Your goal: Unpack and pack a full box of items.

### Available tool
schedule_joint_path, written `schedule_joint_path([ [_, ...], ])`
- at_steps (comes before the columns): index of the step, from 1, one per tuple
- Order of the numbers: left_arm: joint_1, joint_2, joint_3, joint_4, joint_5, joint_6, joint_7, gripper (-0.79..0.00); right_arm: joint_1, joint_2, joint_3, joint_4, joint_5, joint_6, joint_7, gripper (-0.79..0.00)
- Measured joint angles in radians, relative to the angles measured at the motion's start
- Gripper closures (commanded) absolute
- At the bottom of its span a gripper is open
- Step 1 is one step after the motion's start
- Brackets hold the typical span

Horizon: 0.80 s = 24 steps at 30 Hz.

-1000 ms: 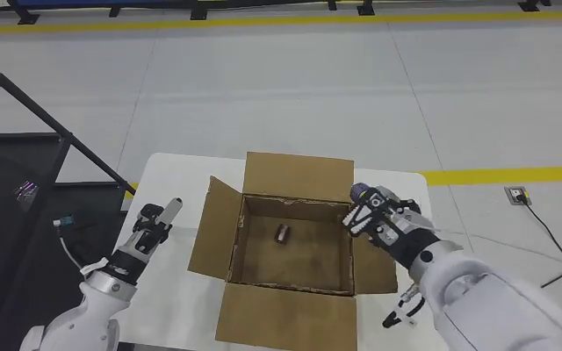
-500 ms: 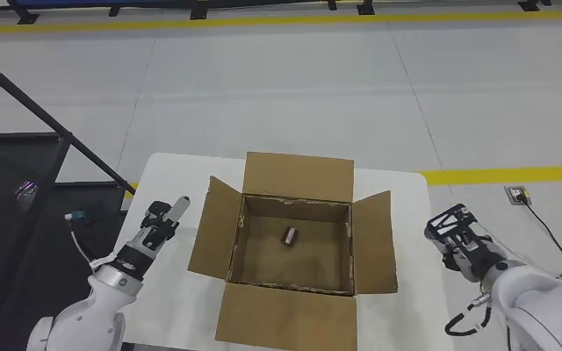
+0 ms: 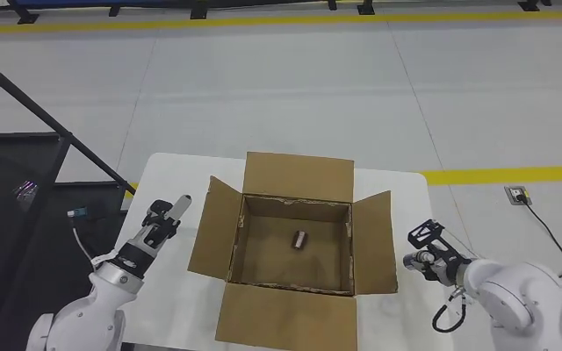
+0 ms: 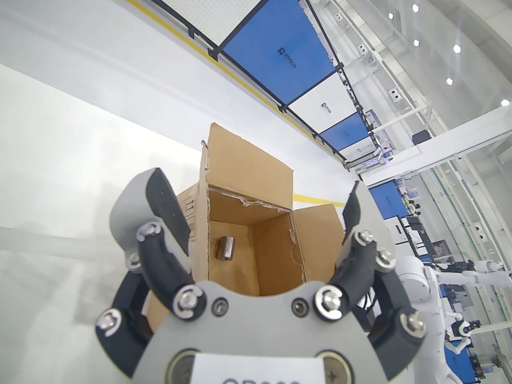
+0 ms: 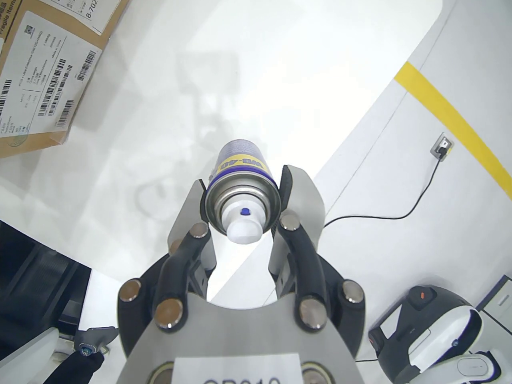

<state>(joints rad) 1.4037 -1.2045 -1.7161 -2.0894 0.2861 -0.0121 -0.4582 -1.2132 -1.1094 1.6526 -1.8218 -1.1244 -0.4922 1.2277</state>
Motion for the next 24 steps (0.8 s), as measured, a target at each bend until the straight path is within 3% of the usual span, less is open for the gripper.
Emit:
schedule_joint_path([
  [8,0.0,0.004,-0.004,0.005,-0.004,0.003,0.005,-0.785,0.033,0.008,-0.041,0.102,-0.016,0.003,-0.012,0.0],
  [10,-0.001,0.005,-0.003,0.006,-0.003,0.007,0.004,-0.785,0.04,0.01,-0.051,0.116,-0.018,0.007,-0.015,-0.16],
  [16,-0.006,0.008,-0.003,0.005,-0.001,0.015,-0.002,-0.785,0.056,0.015,-0.067,0.163,0.003,0.006,-0.03,-0.382],
  [17,-0.007,0.008,-0.003,0.004,0.0,0.017,-0.003,-0.785,0.058,0.016,-0.069,0.168,0.006,0.006,-0.033,-0.52],
  [20,-0.01,0.01,-0.005,0.0,0.0,0.023,-0.007,-0.785,0.063,0.019,-0.074,0.177,0.011,0.009,-0.039,-0.748],
  [21,-0.011,0.01,-0.005,-0.001,0.0,0.024,-0.009,-0.785,0.063,0.02,-0.075,0.176,0.011,0.011,-0.041,-0.785],
  [24,-0.012,0.012,-0.006,-0.004,0.002,0.026,-0.012,-0.785,0.057,0.023,-0.072,0.152,0.009,0.02,-0.047,-0.785],
])
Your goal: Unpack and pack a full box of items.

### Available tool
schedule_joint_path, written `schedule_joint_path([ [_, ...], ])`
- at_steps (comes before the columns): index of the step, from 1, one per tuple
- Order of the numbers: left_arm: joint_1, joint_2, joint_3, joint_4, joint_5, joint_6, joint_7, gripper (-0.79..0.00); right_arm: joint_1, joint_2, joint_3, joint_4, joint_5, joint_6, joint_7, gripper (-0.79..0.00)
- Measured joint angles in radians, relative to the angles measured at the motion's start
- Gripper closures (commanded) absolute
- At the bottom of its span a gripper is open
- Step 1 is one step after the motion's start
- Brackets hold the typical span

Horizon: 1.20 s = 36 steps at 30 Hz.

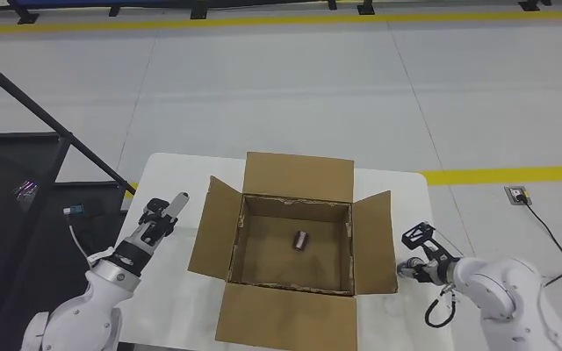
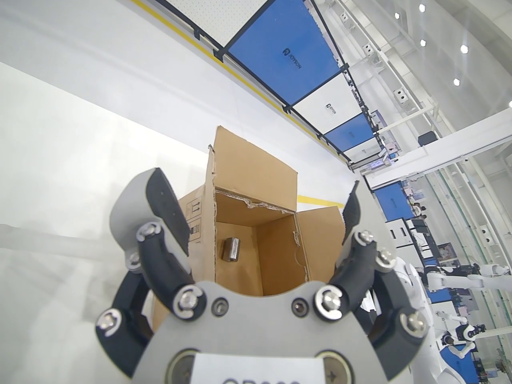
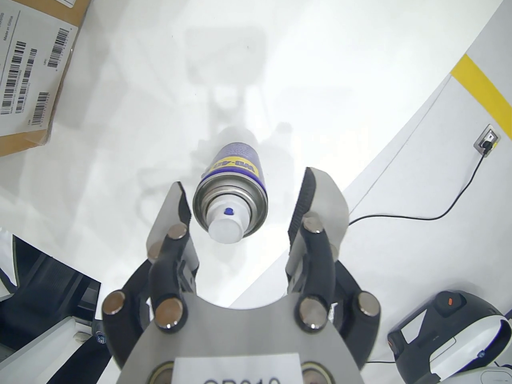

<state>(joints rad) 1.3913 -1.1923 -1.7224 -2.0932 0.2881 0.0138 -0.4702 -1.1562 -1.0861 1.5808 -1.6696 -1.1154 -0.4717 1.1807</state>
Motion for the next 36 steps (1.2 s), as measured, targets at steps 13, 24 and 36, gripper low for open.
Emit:
schedule_joint_path([
  [13,-0.005,0.006,0.005,-0.011,0.005,0.011,-0.002,-0.785,-0.14,0.02,0.125,-0.657,-0.162,0.096,-0.155,-0.785],
  [24,0.038,0.005,0.002,-0.024,-0.013,0.001,0.065,-0.785,0.266,-0.008,-0.437,-0.569,-0.009,-0.116,-0.083,-0.785],
  [36,0.139,0.004,-0.048,-0.065,-0.051,-0.042,0.114,-0.785,0.742,-0.185,-0.976,0.086,0.219,0.128,0.031,-0.785],
])
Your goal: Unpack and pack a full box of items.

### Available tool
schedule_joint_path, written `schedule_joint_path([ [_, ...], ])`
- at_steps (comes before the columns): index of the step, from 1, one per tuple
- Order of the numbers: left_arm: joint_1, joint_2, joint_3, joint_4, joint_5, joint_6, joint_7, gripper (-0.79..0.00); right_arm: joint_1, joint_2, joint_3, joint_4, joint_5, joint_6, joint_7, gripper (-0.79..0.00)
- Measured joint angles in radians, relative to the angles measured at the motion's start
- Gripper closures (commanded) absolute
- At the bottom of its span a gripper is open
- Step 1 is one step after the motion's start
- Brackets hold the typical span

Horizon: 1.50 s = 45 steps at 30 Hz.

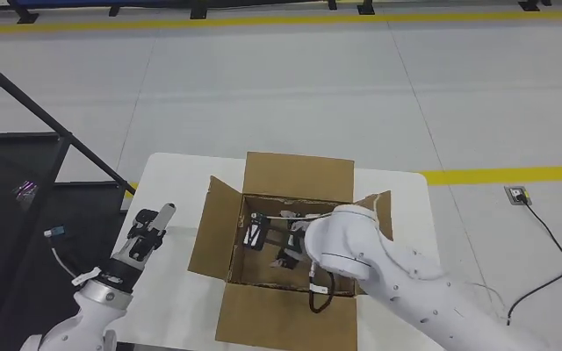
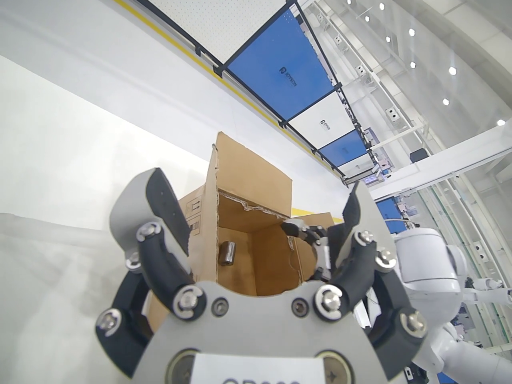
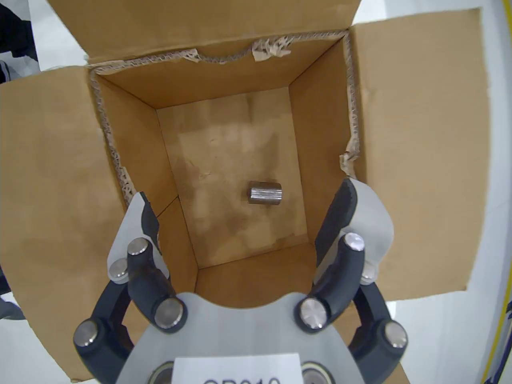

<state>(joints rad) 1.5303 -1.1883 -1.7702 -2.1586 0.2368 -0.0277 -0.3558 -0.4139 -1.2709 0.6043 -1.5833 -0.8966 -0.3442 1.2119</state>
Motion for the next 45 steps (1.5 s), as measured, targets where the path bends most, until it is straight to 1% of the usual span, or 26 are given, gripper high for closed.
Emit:
schedule_joint_path([
  [1,0.005,0.0,-0.005,-0.001,-0.003,-0.002,0.002,-0.785,0.023,-0.014,-0.023,0.056,0.014,0.016,0.011,-0.785],
  [4,0.015,0.001,-0.017,-0.003,-0.014,-0.006,0.003,-0.785,0.056,-0.043,-0.068,0.158,-0.018,0.063,0.015,-0.785],
  [7,0.02,0.001,-0.025,-0.004,-0.023,-0.012,0.001,-0.785,0.068,-0.058,-0.09,0.213,-0.059,0.09,0.003,-0.785],
  [10,0.018,0.002,-0.028,0.001,-0.026,-0.013,-0.004,-0.785,0.07,-0.064,-0.108,0.208,-0.108,0.087,0.013,-0.785],
  [18,-0.003,0.005,-0.018,0.006,-0.017,-0.002,-0.026,-0.785,0.07,-0.063,-0.107,0.207,-0.102,0.086,0.012,-0.785],
  [20,-0.013,0.006,-0.012,0.008,-0.013,0.0,-0.033,-0.785,0.057,-0.065,-0.114,0.21,-0.102,0.069,0.002,-0.785],
  [23,-0.023,0.007,-0.007,0.011,-0.011,0.0,-0.039,-0.785,0.055,-0.078,-0.125,0.256,-0.087,0.052,-0.001,-0.785],
  [25,-0.025,0.008,-0.007,0.012,-0.01,0.0,-0.04,-0.785,0.065,-0.093,-0.127,0.314,-0.058,0.051,-0.015,-0.785],
  [27,-0.022,0.009,-0.009,0.014,-0.01,-0.001,-0.039,-0.785,0.073,-0.107,-0.125,0.369,-0.036,0.077,-0.036,-0.785],
  [29,-0.014,0.009,-0.014,0.015,-0.015,-0.004,-0.035,-0.785,0.08,-0.124,-0.126,0.428,-0.034,0.134,-0.063,-0.785],
  [31,-0.006,0.009,-0.018,0.016,-0.02,-0.008,-0.03,-0.785,0.078,-0.14,-0.128,0.466,-0.037,0.205,-0.091,-0.785],
  [34,0.002,0.009,-0.021,0.019,-0.025,-0.011,-0.025,-0.785,0.074,-0.155,-0.127,0.492,-0.036,0.258,-0.113,-0.785],
  [39,0.004,0.01,-0.02,0.022,-0.027,-0.012,-0.028,-0.785,0.074,-0.161,-0.124,0.488,-0.033,0.257,-0.109,-0.785],
  [45,-0.023,0.013,-0.001,0.033,-0.014,-0.007,-0.053,-0.785,0.074,-0.16,-0.124,0.488,-0.033,0.257,-0.109,-0.785],
])
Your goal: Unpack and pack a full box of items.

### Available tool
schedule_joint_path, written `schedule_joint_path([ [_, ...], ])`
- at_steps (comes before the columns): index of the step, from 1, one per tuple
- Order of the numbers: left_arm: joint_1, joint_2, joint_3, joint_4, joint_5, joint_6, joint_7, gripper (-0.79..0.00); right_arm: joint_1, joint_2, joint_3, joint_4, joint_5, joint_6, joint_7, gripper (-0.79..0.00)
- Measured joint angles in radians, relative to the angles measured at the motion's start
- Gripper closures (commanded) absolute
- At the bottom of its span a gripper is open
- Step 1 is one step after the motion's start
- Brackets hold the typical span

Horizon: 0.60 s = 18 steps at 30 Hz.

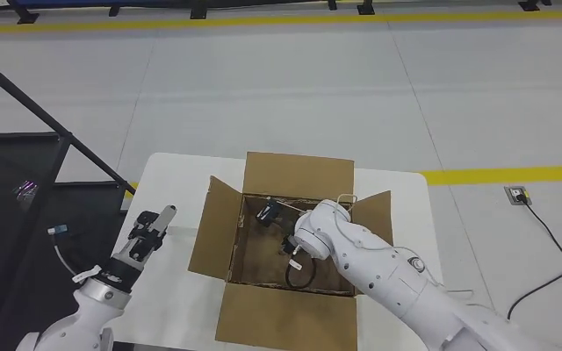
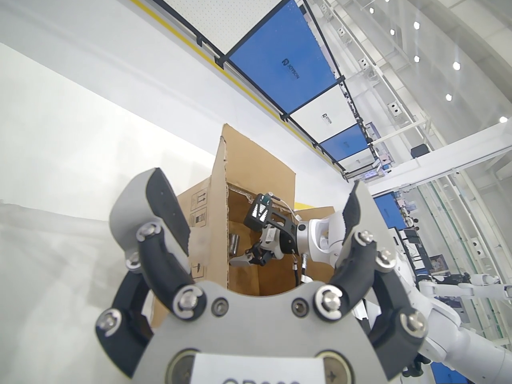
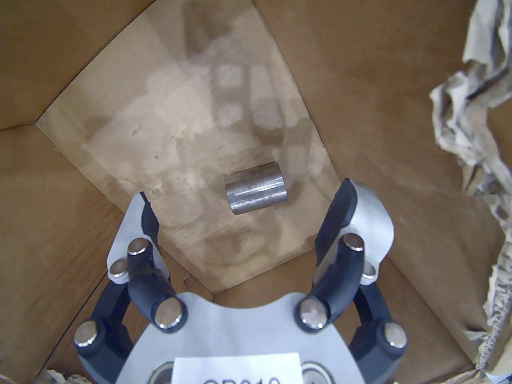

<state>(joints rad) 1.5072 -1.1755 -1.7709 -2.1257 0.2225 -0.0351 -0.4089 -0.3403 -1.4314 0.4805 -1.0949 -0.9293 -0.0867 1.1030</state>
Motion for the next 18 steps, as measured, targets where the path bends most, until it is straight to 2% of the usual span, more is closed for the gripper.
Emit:
schedule_joint_path([
  [5,-0.024,0.002,0.018,0.01,0.005,0.003,-0.015,-0.785,-0.03,0.002,0.012,-0.034,-0.005,0.02,-0.014,-0.785],
  [9,-0.03,0.003,0.026,0.02,0.0,0.004,-0.015,-0.785,-0.084,0.013,0.025,-0.129,-0.054,0.104,0.034,-0.785],
  [12,-0.034,0.003,0.031,0.025,-0.004,0.004,-0.014,-0.785,-0.138,0.03,0.055,-0.22,-0.102,0.186,0.059,-0.785],
  [18,-0.053,0.005,0.049,0.026,0.001,0.007,-0.022,-0.785,-0.249,0.053,0.113,-0.372,-0.254,0.432,0.078,-0.785],
])
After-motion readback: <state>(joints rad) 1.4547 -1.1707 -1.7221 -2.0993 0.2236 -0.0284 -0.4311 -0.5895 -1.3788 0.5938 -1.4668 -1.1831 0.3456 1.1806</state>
